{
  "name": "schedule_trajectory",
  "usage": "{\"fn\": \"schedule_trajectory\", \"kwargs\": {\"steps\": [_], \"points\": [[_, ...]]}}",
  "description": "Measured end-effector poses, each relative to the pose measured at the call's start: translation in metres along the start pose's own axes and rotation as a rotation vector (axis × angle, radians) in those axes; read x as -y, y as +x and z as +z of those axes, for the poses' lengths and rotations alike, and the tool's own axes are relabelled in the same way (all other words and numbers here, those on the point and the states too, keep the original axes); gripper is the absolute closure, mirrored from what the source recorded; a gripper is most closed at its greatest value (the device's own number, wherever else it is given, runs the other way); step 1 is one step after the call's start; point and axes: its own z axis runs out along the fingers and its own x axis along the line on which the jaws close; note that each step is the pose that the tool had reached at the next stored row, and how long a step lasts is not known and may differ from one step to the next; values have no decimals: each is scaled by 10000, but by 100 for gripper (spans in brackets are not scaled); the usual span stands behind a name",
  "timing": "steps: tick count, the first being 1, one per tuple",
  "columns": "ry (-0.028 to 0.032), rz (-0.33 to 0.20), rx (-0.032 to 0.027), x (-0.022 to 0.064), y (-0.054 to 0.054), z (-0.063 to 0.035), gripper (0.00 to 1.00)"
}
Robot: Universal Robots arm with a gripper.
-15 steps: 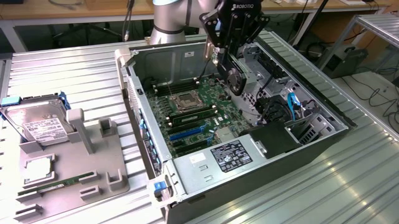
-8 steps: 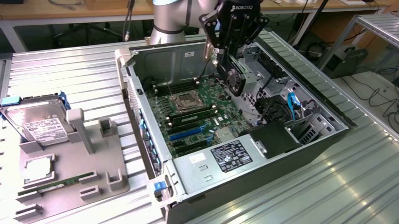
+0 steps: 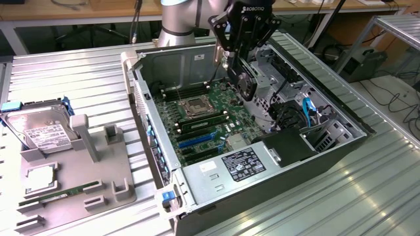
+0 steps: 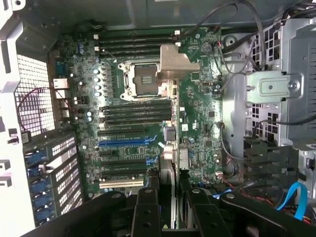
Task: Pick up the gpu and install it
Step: 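Pick up the gpu and move the gpu toward the slot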
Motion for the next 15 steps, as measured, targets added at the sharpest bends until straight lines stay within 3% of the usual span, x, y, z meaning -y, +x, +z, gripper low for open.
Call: {"fn": "schedule_trajectory", "kwargs": {"steps": [15], "points": [[0,-3,0,-53,-7,58,74]]}}
